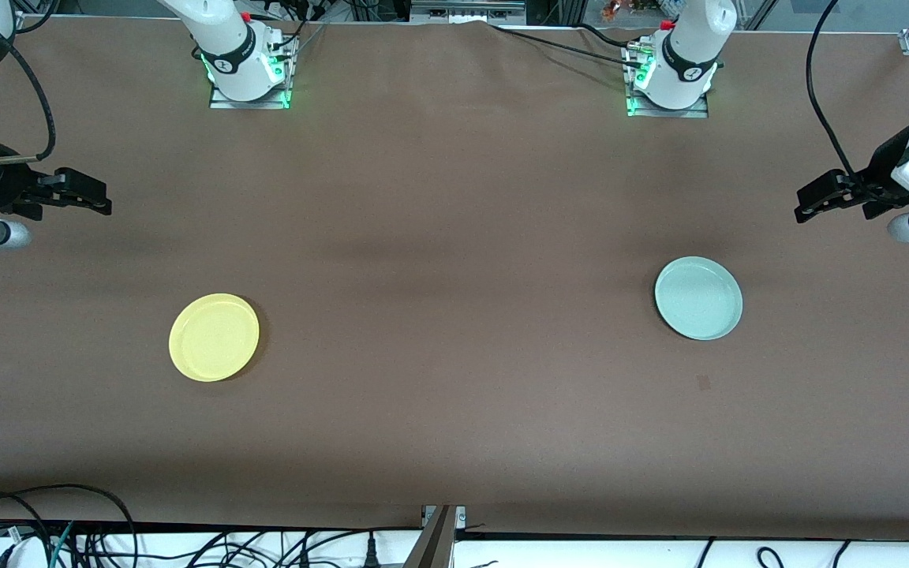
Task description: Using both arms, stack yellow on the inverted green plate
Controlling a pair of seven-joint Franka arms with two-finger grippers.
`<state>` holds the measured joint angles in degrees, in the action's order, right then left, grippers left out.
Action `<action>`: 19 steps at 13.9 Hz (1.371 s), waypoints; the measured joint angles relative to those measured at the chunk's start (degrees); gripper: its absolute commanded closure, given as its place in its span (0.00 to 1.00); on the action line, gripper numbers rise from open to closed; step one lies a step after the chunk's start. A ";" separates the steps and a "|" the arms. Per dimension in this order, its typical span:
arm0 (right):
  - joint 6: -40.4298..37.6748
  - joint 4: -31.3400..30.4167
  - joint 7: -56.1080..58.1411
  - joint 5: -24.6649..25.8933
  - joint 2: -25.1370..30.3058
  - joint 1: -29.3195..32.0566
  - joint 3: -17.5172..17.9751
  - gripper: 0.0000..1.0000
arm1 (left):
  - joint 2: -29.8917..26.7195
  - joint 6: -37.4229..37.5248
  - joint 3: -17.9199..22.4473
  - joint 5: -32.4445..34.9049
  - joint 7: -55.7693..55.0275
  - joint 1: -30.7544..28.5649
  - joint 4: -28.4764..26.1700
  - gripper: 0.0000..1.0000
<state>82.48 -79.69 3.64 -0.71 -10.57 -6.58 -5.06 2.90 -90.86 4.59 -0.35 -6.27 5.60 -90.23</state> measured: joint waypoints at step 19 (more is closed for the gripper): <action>0.00 0.12 -0.02 0.01 -0.02 0.00 -0.04 0.00 | 2.45 4.38 -1.77 0.06 -2.36 2.95 5.07 0.00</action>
<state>82.48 -79.57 3.63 -0.71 -10.60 -6.57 -5.10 5.36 -86.48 2.81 -0.29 -8.62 8.55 -85.16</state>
